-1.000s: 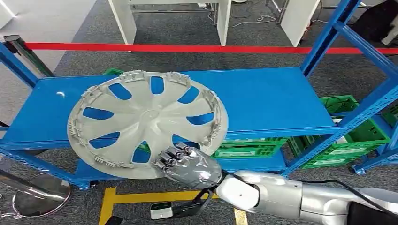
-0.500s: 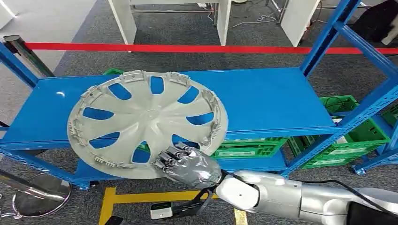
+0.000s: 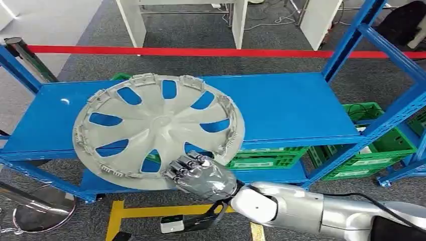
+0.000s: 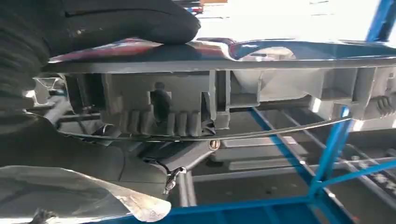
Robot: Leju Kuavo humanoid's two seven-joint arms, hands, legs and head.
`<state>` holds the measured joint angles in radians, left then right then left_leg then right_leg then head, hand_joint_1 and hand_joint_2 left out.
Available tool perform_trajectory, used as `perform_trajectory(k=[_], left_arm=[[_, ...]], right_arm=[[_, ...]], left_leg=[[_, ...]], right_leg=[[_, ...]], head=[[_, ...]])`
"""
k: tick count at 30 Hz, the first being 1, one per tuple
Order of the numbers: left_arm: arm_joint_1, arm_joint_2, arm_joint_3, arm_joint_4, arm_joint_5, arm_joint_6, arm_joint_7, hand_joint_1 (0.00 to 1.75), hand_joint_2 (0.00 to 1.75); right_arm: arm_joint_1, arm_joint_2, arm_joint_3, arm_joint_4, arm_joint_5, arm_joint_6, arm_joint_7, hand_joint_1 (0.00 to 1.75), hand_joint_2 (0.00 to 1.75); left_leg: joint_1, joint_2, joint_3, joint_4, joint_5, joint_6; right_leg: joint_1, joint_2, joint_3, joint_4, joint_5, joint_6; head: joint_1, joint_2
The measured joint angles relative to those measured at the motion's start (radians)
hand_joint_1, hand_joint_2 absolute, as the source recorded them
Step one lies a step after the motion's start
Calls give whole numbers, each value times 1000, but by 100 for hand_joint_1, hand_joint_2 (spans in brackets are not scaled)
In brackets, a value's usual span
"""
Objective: Take the parts from the cabinet and place them on the table.
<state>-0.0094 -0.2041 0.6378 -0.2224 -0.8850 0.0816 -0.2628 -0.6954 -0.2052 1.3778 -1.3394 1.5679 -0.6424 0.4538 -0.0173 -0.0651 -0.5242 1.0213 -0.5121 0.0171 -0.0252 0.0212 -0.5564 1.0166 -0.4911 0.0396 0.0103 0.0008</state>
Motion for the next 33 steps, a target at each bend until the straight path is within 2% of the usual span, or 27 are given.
perform_trajectory(k=[3,5,6,7,10,11,12,13,15,16,17,20,21,22,23,25,26,27,28,30,31,32,33], left_arm=[[0,1,8,0,-6,-4,3,0,175],[0,2,11,0,-15,-7,3,0,175],[-1,1,13,0,-16,-9,3,0,175],[-2,0,13,0,-16,-9,3,0,175],[-1,0,14,0,-16,-10,3,0,175],[-1,1,15,0,-16,-10,5,0,175],[-1,1,15,0,-17,-10,6,0,175],[-1,1,16,0,-16,-10,6,0,175],[-3,0,16,0,-16,-10,6,0,175],[-3,-3,16,1,-17,-10,6,0,175],[-7,-3,17,1,-17,-11,6,0,175],[-7,-3,18,4,-18,-11,11,0,175],[-7,0,19,4,-18,-11,13,0,175],[-8,-1,19,4,-19,-10,16,0,175],[-9,-1,19,4,-23,-9,19,0,175],[-12,0,19,4,-26,-7,21,0,175],[-12,0,19,4,-27,-5,21,0,175],[-11,1,20,4,-31,-5,21,0,175],[-12,1,19,4,-32,-4,22,0,175],[-12,2,20,4,-33,-3,22,0,175],[-13,1,19,4,-36,-2,22,0,175],[-15,-2,19,5,-38,-2,23,0,175],[-15,-1,20,5,-38,-1,23,0,175]], right_arm=[[52,0,-86,-8,0,30,-141,175,175],[98,3,-175,-9,-6,47,-265,175,175],[118,4,-223,-8,-8,48,-306,175,175],[133,6,-264,-8,-9,48,-327,175,175],[164,8,-345,-4,-10,49,-344,175,175],[175,9,-363,-2,-9,49,-345,175,175],[185,11,-381,1,-8,49,-347,175,175],[193,12,-396,4,-8,49,-348,175,175],[206,16,-419,6,-7,49,-349,175,175],[211,17,-429,9,-5,49,-351,175,175],[213,21,-436,10,-4,48,-352,175,175],[216,26,-454,13,-2,48,-354,175,175],[218,31,-462,14,-2,48,-355,175,175],[220,34,-468,16,-2,48,-356,175,175],[222,36,-474,16,-2,48,-356,175,175],[228,38,-484,18,-2,48,-361,175,175],[230,38,-487,21,-1,48,-363,175,175],[234,38,-490,23,-1,48,-366,175,175],[237,39,-493,23,0,48,-366,175,175],[239,39,-499,24,-1,48,-369,175,175],[239,39,-503,24,-2,48,-369,175,175],[239,39,-509,23,-4,49,-369,175,175],[239,39,-517,23,-9,52,-374,175,175]], left_leg=[[-2,0,-4,5,-1,8],[-1,0,-6,-1,12,21],[9,4,-3,-15,24,30],[7,6,-5,-20,29,35],[4,10,-19,-18,36,43],[3,10,-22,-17,37,42],[2,10,-24,-16,38,41],[1,10,-24,-14,38,41],[-2,9,-24,-8,36,39],[0,10,-29,-7,36,36],[-2,9,-40,-3,39,29],[4,5,-47,-7,53,9],[-1,7,-50,-1,44,4],[-1,28,-58,12,19,-7],[4,41,-77,64,-26,-17],[18,49,-129,215,-108,-31],[25,50,-148,279,-132,-38],[30,51,-146,293,-127,-44],[36,52,-123,262,-98,-51],[46,56,-28,99,-17,-64],[52,61,14,14,-9,-73],[39,58,26,-3,-21,-66],[40,55,13,0,-14,-48]], right_leg=[[-2,0,-1,-2,3,6],[-3,1,1,-7,12,19],[-2,-2,-11,-2,-2,20],[3,-11,-25,27,-30,19],[4,-13,-128,262,-137,18],[6,-13,-151,311,-145,17],[6,-13,-150,310,-125,15],[7,-13,-127,266,-87,12],[11,-10,-37,81,11,-2],[13,-1,-10,28,-3,-15],[16,-4,5,9,5,-12],[21,-7,2,-2,11,-16],[7,-17,6,-24,16,-23],[7,-20,3,-28,24,-29],[5,-25,-3,-29,29,-34],[5,-35,-16,-28,36,-33],[4,-40,-23,-26,40,-32],[2,-44,-30,-24,45,-29],[-2,-47,-38,-21,49,-24],[-12,-51,-54,-8,55,-14],[-14,-52,-62,0,58,-7],[-10,-52,-73,4,63,3],[-7,-52,-76,4,72,12]], head=[[0,0],[0,0],[0,0],[3,0],[5,0],[5,0],[6,0],[5,0],[6,0],[3,0],[0,0],[2,0],[3,0],[0,0],[-6,0],[-6,0],[-7,0],[-6,0],[-6,0],[-7,0],[-7,0],[-14,0],[-11,0]])
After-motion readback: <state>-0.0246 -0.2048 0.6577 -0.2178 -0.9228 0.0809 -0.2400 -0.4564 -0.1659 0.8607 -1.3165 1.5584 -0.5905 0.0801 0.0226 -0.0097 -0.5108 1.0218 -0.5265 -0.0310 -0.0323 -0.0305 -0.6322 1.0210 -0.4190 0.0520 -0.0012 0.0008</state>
